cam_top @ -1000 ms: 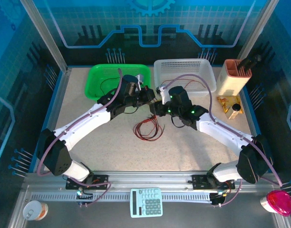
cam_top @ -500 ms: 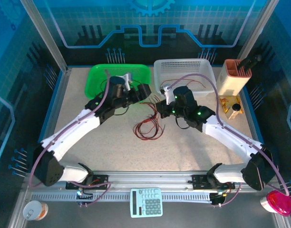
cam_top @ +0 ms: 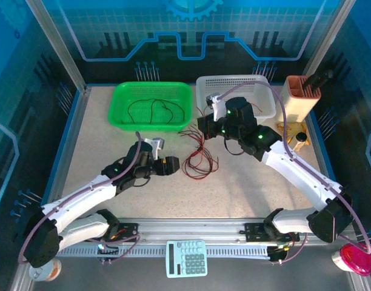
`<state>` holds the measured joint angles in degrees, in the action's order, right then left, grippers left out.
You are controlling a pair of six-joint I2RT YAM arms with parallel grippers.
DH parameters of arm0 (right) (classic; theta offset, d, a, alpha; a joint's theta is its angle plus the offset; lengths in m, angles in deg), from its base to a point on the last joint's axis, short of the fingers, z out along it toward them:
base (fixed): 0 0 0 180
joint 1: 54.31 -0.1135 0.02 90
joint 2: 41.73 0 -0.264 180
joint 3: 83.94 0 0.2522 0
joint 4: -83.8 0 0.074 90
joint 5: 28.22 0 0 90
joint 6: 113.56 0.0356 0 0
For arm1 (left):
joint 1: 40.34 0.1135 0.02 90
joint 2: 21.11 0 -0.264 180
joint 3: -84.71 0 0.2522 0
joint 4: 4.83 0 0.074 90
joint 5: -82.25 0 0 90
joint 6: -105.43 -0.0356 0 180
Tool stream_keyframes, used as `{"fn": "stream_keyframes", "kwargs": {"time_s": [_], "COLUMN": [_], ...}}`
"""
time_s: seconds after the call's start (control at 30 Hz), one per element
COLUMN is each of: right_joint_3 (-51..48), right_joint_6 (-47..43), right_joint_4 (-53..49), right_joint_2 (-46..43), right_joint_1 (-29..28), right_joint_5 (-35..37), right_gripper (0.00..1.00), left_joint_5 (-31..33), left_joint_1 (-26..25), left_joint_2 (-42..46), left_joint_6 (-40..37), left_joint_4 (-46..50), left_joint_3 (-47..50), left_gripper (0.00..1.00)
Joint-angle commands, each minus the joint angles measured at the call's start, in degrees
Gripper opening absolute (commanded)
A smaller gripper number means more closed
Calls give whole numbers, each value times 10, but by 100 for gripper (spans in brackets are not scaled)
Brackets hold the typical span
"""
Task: Untangle the cables
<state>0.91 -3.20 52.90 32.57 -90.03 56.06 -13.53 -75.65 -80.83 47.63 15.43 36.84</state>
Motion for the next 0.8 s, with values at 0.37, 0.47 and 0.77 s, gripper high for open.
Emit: {"fn": "stream_keyframes", "kwargs": {"time_s": [0.37,0.47,0.77], "right_joint_3": [49,52,99], "right_joint_6": [14,15,14], "right_joint_4": [-27,-28,-46], "right_joint_2": [2,-3,-26], "right_joint_1": [-34,-35,-32], "right_joint_5": [-5,-7,-21], "right_gripper": [0,0,0], "left_joint_5": [38,72,131], "left_joint_1": [-87,-105,-109], "left_joint_2": [-185,-233,-286], "left_joint_6": [-86,-75,-45], "left_joint_4": [-127,-148,-189], "left_joint_3": [-121,-137,-105], "left_gripper": [74,67,37]}}
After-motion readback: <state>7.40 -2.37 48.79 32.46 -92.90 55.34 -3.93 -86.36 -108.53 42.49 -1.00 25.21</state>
